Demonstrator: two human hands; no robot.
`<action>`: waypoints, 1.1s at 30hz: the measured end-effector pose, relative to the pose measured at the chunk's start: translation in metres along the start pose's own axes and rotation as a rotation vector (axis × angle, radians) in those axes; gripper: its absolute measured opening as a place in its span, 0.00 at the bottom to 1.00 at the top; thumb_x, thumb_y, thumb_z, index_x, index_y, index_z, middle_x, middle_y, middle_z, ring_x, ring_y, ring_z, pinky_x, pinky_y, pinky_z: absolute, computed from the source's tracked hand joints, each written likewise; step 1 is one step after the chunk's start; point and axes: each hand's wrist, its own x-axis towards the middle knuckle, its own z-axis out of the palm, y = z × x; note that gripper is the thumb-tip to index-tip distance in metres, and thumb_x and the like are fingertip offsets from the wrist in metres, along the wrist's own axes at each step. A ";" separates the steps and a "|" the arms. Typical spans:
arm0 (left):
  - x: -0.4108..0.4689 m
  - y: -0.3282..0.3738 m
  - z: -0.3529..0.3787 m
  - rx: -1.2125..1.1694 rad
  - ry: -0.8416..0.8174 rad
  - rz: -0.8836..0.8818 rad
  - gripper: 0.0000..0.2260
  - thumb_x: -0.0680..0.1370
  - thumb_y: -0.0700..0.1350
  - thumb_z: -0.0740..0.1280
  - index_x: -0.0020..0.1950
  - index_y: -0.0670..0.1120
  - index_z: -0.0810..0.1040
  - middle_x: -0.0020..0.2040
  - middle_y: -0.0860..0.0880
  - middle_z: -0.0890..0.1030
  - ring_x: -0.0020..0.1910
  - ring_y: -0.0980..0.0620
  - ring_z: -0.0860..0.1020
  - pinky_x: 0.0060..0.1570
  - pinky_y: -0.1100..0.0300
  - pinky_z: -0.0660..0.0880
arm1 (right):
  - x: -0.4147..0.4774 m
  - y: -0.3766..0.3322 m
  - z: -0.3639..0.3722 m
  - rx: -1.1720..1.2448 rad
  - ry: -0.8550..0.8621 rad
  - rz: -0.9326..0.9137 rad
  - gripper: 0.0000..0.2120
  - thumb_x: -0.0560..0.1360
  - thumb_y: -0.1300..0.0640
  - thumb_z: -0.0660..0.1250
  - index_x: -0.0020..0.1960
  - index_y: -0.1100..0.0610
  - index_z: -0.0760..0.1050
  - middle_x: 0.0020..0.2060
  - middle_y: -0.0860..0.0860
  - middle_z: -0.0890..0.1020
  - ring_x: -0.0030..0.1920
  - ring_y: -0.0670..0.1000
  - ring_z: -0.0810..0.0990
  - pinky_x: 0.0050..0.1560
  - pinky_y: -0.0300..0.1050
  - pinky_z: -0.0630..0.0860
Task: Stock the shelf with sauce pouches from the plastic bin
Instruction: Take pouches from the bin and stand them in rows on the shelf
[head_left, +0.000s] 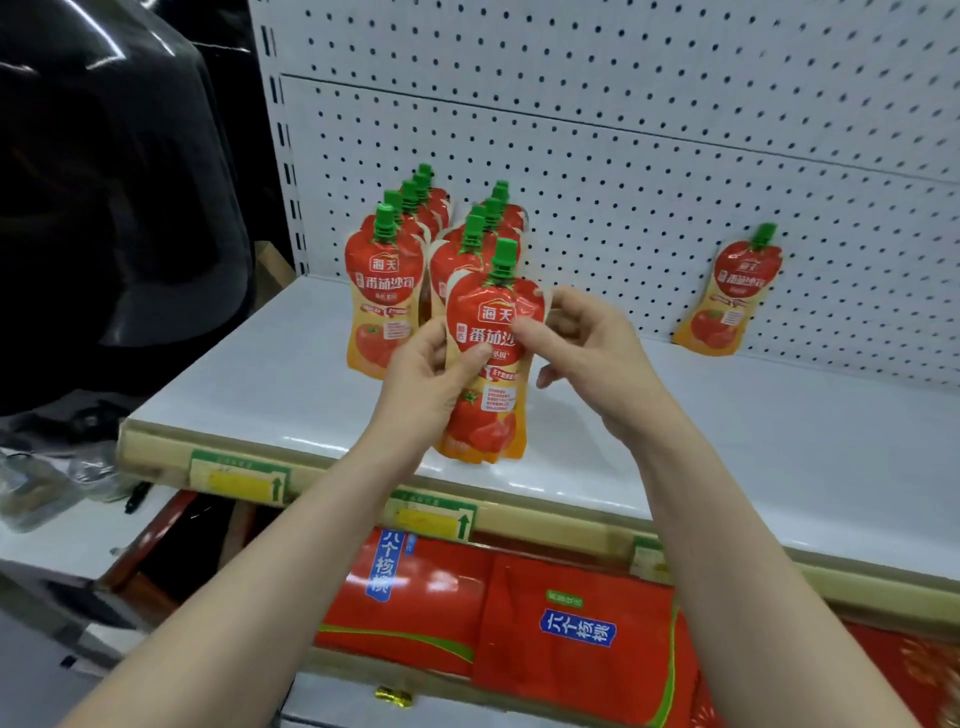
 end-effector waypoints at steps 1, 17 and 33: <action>0.001 -0.002 0.009 -0.002 -0.025 -0.001 0.10 0.78 0.42 0.68 0.59 0.49 0.77 0.52 0.49 0.85 0.52 0.51 0.83 0.51 0.56 0.80 | -0.002 0.002 -0.010 0.009 -0.005 0.003 0.08 0.77 0.58 0.70 0.55 0.59 0.78 0.43 0.48 0.86 0.43 0.47 0.83 0.36 0.42 0.79; 0.069 -0.080 0.108 0.629 -0.058 -0.010 0.23 0.77 0.49 0.68 0.71 0.50 0.69 0.68 0.48 0.72 0.65 0.50 0.72 0.65 0.50 0.71 | 0.065 0.061 -0.121 0.000 0.296 0.029 0.04 0.78 0.63 0.68 0.49 0.55 0.78 0.38 0.49 0.85 0.37 0.42 0.84 0.36 0.36 0.78; 0.152 -0.111 0.117 0.711 0.146 -0.053 0.21 0.81 0.44 0.61 0.75 0.50 0.64 0.69 0.48 0.73 0.66 0.49 0.72 0.61 0.58 0.68 | 0.177 0.115 -0.105 -0.008 0.262 0.017 0.05 0.77 0.57 0.68 0.42 0.50 0.78 0.39 0.54 0.85 0.41 0.55 0.85 0.48 0.61 0.82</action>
